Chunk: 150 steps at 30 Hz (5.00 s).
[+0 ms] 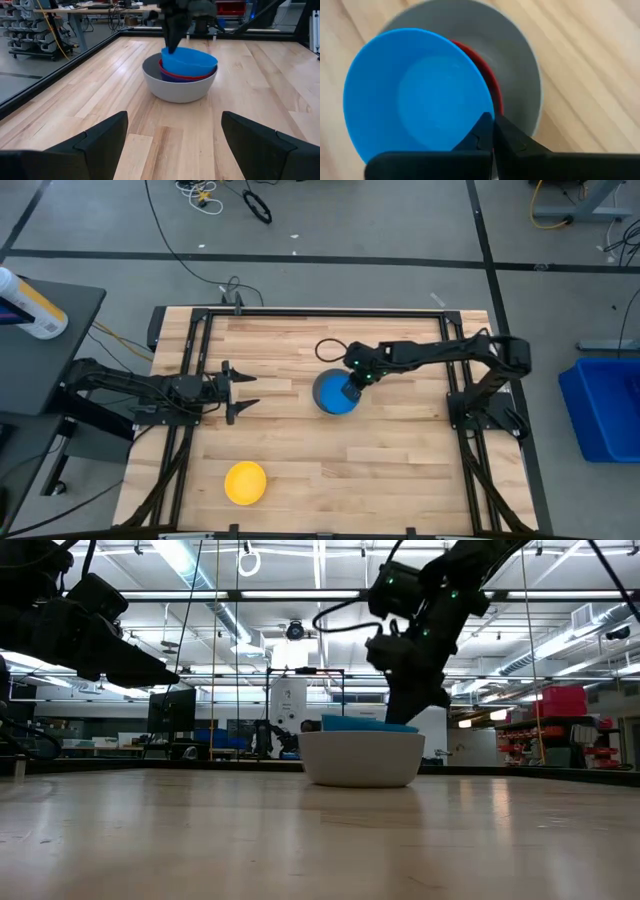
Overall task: Nest bowls inside each other
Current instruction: Stack the light blue bowl on top of the red bowl, then stack the yellow bowl on top of the light blue bowl
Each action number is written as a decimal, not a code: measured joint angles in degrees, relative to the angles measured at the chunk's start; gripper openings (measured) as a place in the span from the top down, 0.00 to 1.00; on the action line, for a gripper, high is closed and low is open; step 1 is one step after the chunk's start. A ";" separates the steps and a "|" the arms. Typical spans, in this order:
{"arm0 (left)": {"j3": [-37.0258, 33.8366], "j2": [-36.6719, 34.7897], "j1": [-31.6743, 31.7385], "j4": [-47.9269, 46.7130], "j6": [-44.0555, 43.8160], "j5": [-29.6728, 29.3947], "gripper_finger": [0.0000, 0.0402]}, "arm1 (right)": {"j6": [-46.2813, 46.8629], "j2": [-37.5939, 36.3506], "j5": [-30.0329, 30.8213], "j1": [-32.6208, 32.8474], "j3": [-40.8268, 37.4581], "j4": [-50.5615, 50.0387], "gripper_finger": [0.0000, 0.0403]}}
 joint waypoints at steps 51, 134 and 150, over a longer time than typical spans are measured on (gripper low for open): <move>25.00 32.66 -29.81 -22.79 -38.43 9.83 0.17 | 4.71 -7.83 24.13 26.84 6.68 -0.90 0.46; 64.46 84.69 21.49 -13.85 13.27 30.76 0.99 | 12.67 -7.83 59.85 49.13 -20.18 29.38 0.60; 74.75 93.00 19.70 -23.80 15.49 33.04 0.95 | 13.14 -7.83 59.73 48.92 -20.14 28.25 0.54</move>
